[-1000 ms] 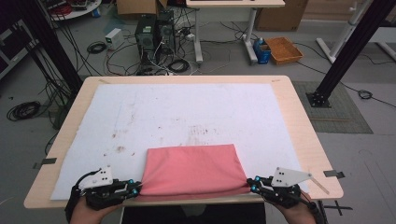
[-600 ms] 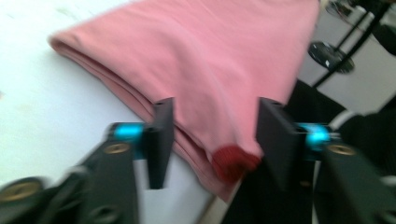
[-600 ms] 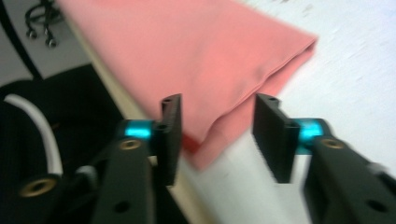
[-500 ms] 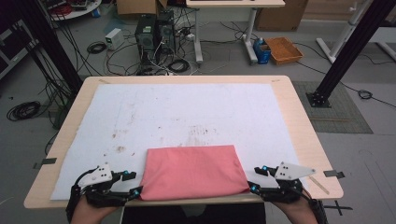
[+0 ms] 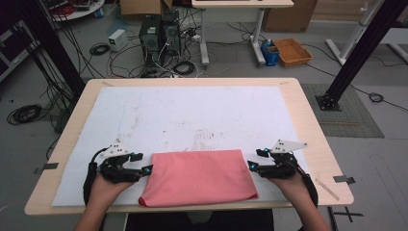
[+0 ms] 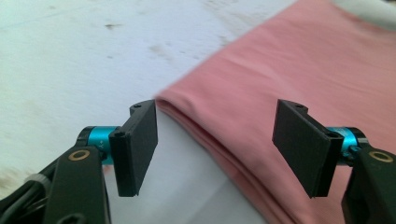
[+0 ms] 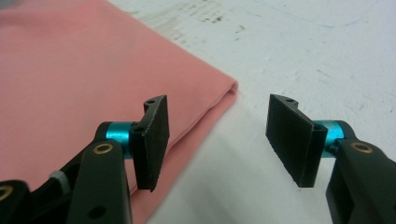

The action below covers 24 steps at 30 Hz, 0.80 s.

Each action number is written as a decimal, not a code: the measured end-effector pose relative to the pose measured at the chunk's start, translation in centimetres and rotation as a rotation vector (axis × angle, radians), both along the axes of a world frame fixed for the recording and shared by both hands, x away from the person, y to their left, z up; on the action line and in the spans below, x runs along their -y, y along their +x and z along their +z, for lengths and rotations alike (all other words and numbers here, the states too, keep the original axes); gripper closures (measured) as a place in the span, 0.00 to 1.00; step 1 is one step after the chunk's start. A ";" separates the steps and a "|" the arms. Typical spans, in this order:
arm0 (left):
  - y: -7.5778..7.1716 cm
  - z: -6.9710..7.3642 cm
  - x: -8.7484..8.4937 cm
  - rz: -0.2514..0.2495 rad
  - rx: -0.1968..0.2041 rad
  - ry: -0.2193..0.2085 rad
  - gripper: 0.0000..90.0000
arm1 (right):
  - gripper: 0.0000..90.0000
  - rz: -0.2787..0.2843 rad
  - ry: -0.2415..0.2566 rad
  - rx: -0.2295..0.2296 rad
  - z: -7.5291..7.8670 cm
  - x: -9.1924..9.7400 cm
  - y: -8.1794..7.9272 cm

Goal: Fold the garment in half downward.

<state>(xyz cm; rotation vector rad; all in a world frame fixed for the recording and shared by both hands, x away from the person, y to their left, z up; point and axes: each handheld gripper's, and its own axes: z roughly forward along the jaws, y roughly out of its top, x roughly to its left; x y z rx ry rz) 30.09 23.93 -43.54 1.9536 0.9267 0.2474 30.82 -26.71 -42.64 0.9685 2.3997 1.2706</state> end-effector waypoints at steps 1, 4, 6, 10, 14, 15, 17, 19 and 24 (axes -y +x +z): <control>0.4 0.0 0.2 0.001 -0.005 0.001 0.35 | 0.44 -0.004 -0.001 -0.010 -0.1 -0.2 0.4; 1.6 -0.1 0.7 -0.004 -0.013 0.010 0.35 | 0.45 -0.002 0.000 -0.028 -0.3 -0.8 1.7; 2.0 -0.3 1.0 -0.004 -0.024 0.015 0.35 | 0.45 0.002 0.000 -0.028 -0.4 -1.4 2.5; 2.5 -0.8 1.6 -0.001 -0.041 0.038 0.35 | 0.46 0.011 -0.006 -0.053 -0.6 -2.7 4.0; 2.7 -1.2 1.6 0.000 -0.059 0.046 0.35 | 0.56 0.021 -0.046 -0.092 -1.2 -3.7 4.9; 2.7 -1.3 1.6 -0.008 -0.060 0.049 0.37 | 0.61 0.024 -0.054 -0.100 -1.4 -3.7 5.0; 2.6 -1.5 1.5 -0.018 -0.064 0.053 0.47 | 0.73 0.026 -0.077 -0.114 -1.8 -3.8 5.2; 2.4 -1.4 1.6 -0.004 -0.049 0.074 0.56 | 0.82 0.021 -0.079 -0.111 -2.1 -3.6 5.1; 2.1 -1.6 1.8 -0.019 -0.031 0.078 0.89 | 0.95 0.036 -0.068 -0.110 -2.1 -3.4 4.9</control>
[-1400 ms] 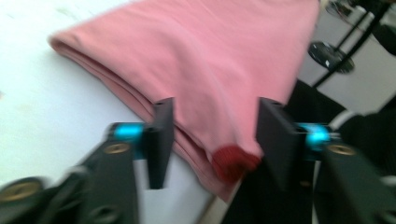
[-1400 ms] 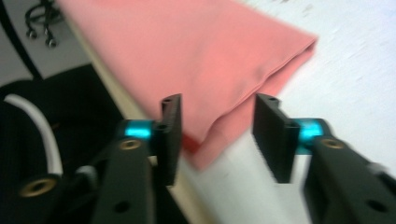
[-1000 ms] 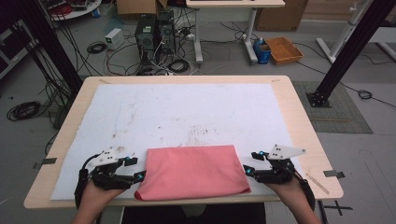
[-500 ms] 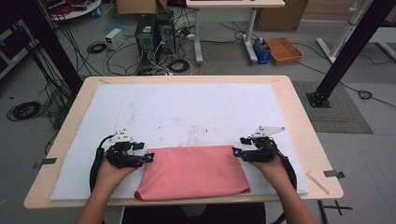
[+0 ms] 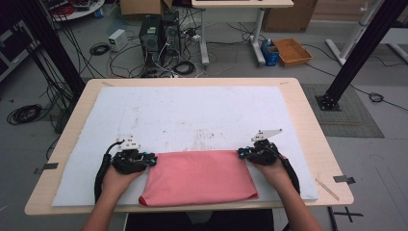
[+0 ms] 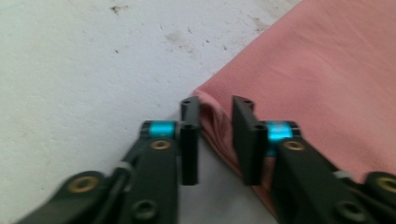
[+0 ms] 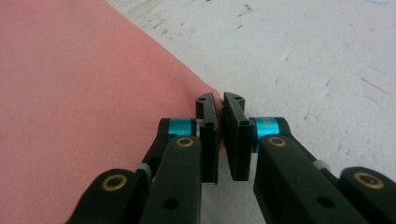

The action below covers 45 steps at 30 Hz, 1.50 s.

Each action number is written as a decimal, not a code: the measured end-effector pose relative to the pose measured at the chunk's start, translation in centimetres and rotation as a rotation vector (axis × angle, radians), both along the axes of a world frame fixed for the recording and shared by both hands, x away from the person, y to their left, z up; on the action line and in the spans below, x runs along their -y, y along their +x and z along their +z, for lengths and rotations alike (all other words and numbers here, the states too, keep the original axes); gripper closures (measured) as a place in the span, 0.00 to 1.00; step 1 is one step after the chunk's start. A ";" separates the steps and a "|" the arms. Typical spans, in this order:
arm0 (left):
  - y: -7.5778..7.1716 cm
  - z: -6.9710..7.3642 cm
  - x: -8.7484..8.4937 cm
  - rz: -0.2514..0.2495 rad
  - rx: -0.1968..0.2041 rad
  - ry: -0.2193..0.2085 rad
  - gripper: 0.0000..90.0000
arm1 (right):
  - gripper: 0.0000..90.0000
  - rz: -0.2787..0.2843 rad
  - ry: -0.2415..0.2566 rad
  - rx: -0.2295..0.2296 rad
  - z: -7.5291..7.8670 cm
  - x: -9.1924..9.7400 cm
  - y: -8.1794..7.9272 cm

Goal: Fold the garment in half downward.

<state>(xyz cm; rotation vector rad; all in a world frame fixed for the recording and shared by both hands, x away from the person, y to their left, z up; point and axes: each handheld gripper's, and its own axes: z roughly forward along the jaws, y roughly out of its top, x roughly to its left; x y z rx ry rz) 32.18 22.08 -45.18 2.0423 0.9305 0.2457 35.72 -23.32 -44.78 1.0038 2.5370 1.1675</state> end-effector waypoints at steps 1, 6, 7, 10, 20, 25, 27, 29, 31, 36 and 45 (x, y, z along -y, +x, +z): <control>0.0 0.0 0.0 -0.005 0.003 0.009 0.92 | 0.96 0.002 -0.006 0.005 0.1 0.0 0.0; 0.0 0.2 0.1 -0.014 0.021 0.020 0.94 | 0.97 0.002 -0.016 0.032 0.4 -0.1 -0.2; 0.2 0.5 0.2 -0.011 0.036 0.011 0.94 | 0.97 -0.001 -0.020 0.056 0.8 -0.1 -0.3; 0.8 0.9 0.4 -0.008 0.048 0.021 0.94 | 0.97 -0.007 -0.028 0.072 1.3 -0.1 -0.1; 3.8 1.2 1.5 0.004 0.058 0.042 0.94 | 0.97 -0.061 -0.041 0.088 1.6 0.8 1.3; 5.0 1.5 2.0 0.008 0.068 0.057 0.94 | 0.97 -0.076 -0.064 0.099 2.1 0.8 2.2; 5.3 1.6 2.1 0.018 0.076 0.056 0.94 | 0.97 -0.082 -0.069 0.105 2.4 0.8 2.6; 5.5 1.6 2.2 0.022 0.079 0.054 0.94 | 0.97 -0.090 -0.065 0.111 2.5 0.9 3.1; 6.1 1.8 2.5 0.028 0.088 0.062 0.94 | 0.97 -0.099 -0.076 0.105 2.5 0.9 3.5; 7.1 2.2 3.1 0.038 0.096 0.070 0.94 | 0.97 -0.117 -0.101 0.115 2.9 0.8 4.5; 7.6 1.9 3.3 0.055 0.096 0.061 0.89 | 0.93 -0.154 -0.089 0.101 2.4 1.3 5.2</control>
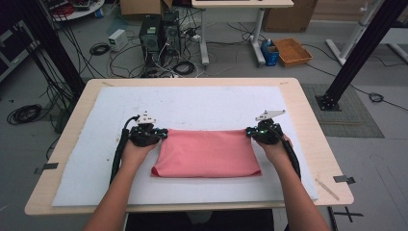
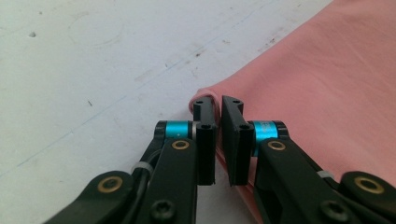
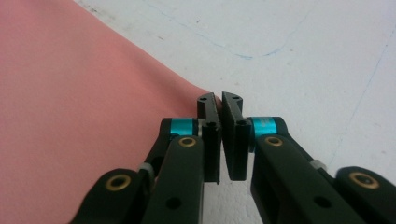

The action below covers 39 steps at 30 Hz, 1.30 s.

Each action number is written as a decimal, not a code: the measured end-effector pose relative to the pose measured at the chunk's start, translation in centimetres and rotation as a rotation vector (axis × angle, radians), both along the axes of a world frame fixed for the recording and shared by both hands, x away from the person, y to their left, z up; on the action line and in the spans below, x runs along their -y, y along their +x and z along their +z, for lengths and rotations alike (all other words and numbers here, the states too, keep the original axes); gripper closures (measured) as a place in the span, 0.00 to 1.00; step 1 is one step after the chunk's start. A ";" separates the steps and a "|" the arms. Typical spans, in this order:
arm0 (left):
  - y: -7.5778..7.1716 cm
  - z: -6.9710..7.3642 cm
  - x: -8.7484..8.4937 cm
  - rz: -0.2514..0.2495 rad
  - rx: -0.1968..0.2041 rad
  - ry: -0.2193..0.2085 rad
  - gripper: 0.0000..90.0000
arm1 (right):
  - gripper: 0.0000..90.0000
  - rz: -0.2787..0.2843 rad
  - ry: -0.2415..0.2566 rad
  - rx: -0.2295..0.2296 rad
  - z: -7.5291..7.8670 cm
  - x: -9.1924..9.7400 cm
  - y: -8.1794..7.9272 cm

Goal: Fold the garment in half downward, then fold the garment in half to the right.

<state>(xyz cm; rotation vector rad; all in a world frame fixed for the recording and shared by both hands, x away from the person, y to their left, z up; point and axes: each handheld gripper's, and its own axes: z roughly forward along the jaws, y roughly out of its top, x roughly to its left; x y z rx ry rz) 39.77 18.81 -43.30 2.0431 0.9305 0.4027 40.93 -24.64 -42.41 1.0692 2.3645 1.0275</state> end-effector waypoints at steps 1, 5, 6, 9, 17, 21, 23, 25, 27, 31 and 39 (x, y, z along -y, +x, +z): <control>0.0 -0.1 -0.1 0.004 -0.003 -0.003 0.84 | 0.87 -0.008 0.004 0.005 0.0 -0.1 -0.1; -0.4 -0.3 -0.7 0.013 -0.016 -0.037 0.68 | 0.58 -0.048 0.039 0.030 0.3 0.1 -0.4; -0.6 -0.3 -0.8 0.017 -0.019 -0.045 0.61 | 0.55 -0.058 0.049 0.029 0.4 0.1 -0.6; -1.0 -0.1 -1.1 0.022 -0.043 -0.072 0.47 | 0.46 -0.062 0.063 0.049 0.4 0.3 -1.0; -5.1 0.4 -2.8 0.012 -0.038 -0.163 0.37 | 0.35 -0.059 0.116 0.060 -0.5 0.5 -2.6; -6.6 0.6 -3.2 -0.012 -0.035 -0.179 0.35 | 0.34 -0.050 0.114 0.058 -0.7 0.4 -2.8; -7.0 0.7 -3.2 -0.018 -0.035 -0.186 0.35 | 0.34 -0.049 0.112 0.066 -0.6 0.3 -2.9; -7.3 0.8 -3.2 -0.020 -0.031 -0.181 0.34 | 0.34 -0.049 0.112 0.071 -0.5 0.3 -3.1; -7.5 0.9 -3.1 -0.025 -0.030 -0.174 0.33 | 0.34 -0.051 0.116 0.072 -0.4 0.2 -3.2; -7.9 1.0 -2.7 -0.028 -0.025 -0.160 0.33 | 0.34 -0.045 0.121 0.072 -0.4 0.0 -3.2; -8.4 -0.1 -2.4 -0.008 -0.071 -0.113 0.33 | 0.34 -0.038 0.135 0.084 0.0 0.0 -3.1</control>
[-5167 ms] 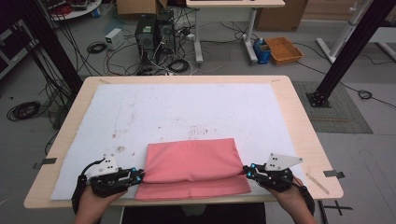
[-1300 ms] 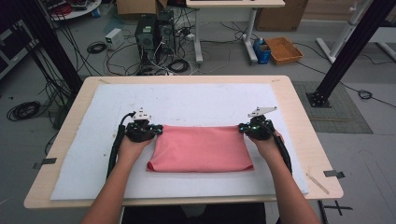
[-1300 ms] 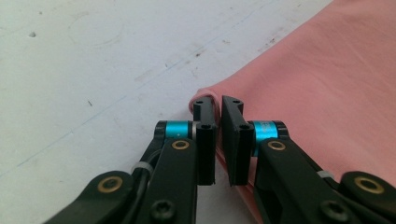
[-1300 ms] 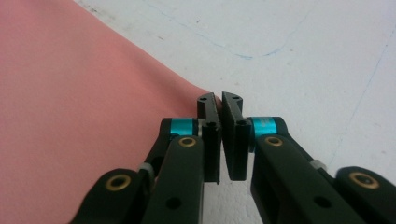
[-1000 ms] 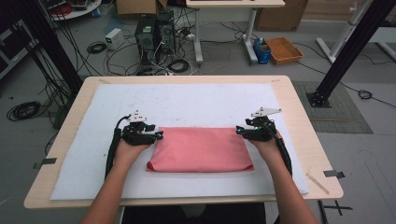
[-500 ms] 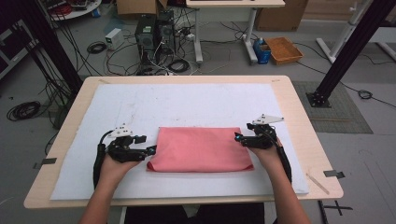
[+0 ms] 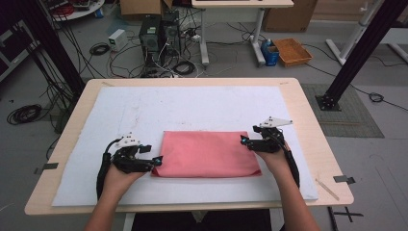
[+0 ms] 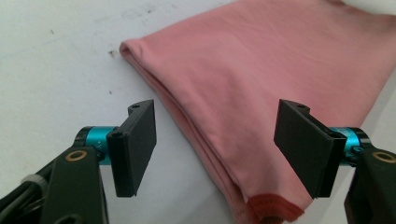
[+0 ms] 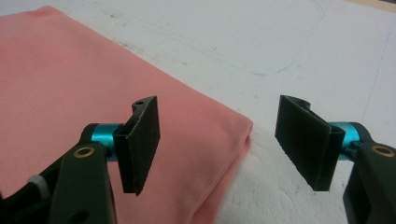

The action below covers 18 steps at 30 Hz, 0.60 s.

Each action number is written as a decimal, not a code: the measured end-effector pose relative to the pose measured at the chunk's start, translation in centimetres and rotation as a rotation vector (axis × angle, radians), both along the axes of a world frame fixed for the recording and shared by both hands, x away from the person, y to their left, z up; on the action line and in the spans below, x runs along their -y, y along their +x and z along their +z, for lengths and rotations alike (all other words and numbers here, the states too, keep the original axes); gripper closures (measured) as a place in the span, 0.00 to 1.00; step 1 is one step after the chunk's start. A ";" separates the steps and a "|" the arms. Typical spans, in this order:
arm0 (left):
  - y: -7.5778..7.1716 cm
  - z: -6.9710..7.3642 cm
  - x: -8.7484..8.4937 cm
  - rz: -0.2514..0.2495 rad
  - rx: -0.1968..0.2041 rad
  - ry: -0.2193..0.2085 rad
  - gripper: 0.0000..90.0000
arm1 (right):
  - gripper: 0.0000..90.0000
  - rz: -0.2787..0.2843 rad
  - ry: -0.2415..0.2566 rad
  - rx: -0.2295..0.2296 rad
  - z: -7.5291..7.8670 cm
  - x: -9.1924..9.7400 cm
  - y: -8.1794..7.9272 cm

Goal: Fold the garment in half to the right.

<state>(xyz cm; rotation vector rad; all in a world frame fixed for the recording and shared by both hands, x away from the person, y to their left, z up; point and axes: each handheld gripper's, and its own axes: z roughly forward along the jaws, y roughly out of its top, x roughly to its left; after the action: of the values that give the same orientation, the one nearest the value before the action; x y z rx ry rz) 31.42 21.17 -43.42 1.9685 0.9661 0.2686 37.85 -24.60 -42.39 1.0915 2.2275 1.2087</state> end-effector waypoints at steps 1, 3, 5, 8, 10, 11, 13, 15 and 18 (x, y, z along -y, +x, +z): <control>-0.1 -0.1 0.0 -0.002 -0.007 0.001 0.33 | 0.34 0.004 -0.001 0.007 0.1 0.1 -0.1; -0.3 -0.4 0.1 -0.005 -0.021 0.012 0.33 | 0.34 0.003 0.004 0.012 0.3 0.2 -0.1; -0.5 -0.8 0.4 -0.005 -0.035 0.017 0.33 | 0.34 0.001 0.008 0.017 0.5 0.2 -0.2; -0.7 -1.1 0.8 -0.011 -0.056 0.044 0.33 | 0.34 0.000 0.010 0.014 0.5 0.2 -0.1; -0.9 -1.4 1.1 -0.016 -0.061 0.075 0.35 | 0.34 0.000 0.006 0.010 0.4 0.1 -0.1; -1.1 -1.4 1.1 -0.013 -0.053 0.081 0.35 | 0.34 0.001 0.007 0.009 0.4 0.0 0.0; -1.3 -1.4 1.1 -0.005 -0.056 0.078 0.36 | 0.34 0.003 0.008 0.007 0.4 -0.3 0.2; -1.6 -1.4 1.2 0.001 -0.060 0.082 0.37 | 0.34 0.013 0.007 0.011 0.5 -0.6 0.3; -2.0 -1.3 1.5 0.004 -0.061 0.094 0.39 | 0.34 0.030 0.000 0.013 0.5 -1.3 0.5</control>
<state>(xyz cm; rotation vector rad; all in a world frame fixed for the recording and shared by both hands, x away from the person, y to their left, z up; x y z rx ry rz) 29.46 19.62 -44.72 2.0711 1.0131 0.2615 38.30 -23.34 -41.91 1.0502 2.2420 1.2246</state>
